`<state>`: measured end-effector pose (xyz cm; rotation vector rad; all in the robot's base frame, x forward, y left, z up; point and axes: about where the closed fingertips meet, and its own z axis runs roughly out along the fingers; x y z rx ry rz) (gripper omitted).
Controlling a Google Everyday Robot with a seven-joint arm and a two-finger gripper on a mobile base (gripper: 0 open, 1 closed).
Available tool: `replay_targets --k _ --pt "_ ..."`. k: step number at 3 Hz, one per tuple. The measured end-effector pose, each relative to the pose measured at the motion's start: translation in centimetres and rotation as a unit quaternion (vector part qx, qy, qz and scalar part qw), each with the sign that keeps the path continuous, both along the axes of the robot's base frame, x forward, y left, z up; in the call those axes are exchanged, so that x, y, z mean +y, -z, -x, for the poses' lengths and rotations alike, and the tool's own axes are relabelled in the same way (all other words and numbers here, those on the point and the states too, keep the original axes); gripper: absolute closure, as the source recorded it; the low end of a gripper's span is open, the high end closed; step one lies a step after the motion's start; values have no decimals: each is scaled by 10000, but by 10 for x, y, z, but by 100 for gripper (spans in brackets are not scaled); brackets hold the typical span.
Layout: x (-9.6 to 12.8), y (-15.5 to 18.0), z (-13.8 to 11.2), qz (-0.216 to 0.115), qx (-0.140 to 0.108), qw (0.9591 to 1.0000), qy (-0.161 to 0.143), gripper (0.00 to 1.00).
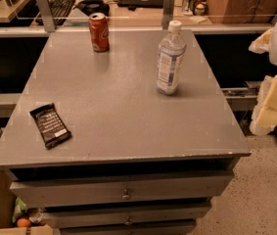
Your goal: Move blue plastic bottle near coke can
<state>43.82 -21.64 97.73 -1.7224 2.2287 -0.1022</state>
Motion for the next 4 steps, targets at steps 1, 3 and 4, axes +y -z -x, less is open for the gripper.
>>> replay_targets --k 1,3,4 --pt "0 0 0 0 -1 10000 0 0" --pt "28 28 -63 -1328 4 9911 -26 0" --pt "58 36 -119 -2124 -119 9771 11 0"
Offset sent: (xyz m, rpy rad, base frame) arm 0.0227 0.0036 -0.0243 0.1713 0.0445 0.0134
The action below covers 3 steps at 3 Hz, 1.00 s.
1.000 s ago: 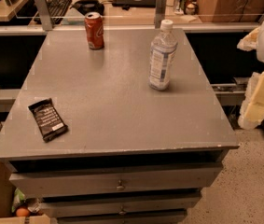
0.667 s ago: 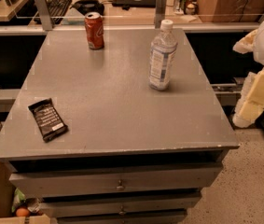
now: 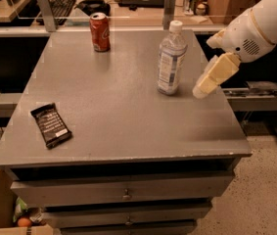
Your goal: Move blue plastic bottle near coke can
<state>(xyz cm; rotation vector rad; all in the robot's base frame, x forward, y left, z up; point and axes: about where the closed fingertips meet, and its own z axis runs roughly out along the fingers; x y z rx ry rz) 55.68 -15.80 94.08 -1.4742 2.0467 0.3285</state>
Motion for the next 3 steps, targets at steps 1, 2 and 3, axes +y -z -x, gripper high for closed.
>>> replay_targets --k 1,2,3 --pt "28 0 -37 -716 -153 9973 106 0" --pt "47 4 -62 -1233 -396 9911 315 0" --pt "63 13 -73 -1613 -495 9844 505 0"
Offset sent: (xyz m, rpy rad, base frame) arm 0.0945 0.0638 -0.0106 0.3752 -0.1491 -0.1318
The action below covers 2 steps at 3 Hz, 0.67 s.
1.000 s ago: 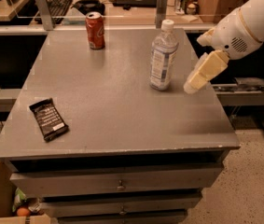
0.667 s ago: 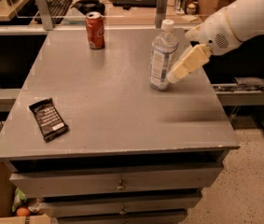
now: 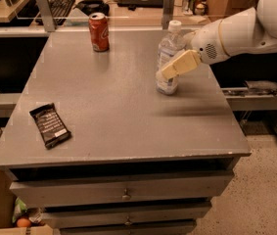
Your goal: Move blue plastic bottle near coke can
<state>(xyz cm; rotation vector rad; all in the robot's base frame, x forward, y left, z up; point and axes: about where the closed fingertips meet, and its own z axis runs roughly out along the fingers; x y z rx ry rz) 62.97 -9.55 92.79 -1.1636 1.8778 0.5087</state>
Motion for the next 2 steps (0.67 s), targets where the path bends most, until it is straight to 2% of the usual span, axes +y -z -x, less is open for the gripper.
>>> replay_targets --k 1,2 --pt "11 8 -6 -301 -48 9995 129 18" --pt "10 2 -12 -527 -196 9981 237 41"
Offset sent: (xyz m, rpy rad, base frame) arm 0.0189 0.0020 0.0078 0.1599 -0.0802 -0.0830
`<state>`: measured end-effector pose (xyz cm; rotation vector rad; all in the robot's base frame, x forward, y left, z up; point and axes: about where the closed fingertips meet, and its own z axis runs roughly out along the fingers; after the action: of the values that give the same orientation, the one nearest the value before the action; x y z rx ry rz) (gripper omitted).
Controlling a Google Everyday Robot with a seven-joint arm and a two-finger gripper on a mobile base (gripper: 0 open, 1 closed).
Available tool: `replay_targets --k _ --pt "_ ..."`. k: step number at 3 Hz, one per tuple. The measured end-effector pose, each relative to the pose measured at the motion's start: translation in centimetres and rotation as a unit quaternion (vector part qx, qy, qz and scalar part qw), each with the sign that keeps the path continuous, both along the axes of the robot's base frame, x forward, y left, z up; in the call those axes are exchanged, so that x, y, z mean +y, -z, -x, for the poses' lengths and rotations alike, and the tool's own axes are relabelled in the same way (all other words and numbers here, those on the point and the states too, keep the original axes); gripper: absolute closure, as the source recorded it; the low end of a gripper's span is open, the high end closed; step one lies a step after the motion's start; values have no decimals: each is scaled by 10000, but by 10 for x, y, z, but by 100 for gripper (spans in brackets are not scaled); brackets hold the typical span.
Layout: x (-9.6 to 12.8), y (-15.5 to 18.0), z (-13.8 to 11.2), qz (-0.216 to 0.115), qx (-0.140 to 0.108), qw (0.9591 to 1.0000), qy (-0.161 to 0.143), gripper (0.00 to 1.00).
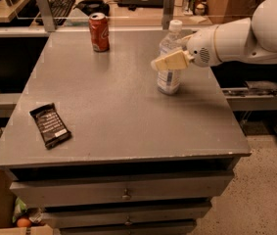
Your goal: Move blue plastic bottle near coke can
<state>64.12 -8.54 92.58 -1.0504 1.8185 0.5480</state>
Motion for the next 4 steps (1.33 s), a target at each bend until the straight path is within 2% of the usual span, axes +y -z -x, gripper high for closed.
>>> replay_targets --k 1,2,3,4 --pt "-16 -18 -9 -204 -209 9993 233 65" --pt "-16 -19 -9 -218 -222 9992 235 87" --pt "-13 -19 -9 -219 -220 9993 217 100" --pt "-11 -22 -12 -223 -278 9991 212 100"
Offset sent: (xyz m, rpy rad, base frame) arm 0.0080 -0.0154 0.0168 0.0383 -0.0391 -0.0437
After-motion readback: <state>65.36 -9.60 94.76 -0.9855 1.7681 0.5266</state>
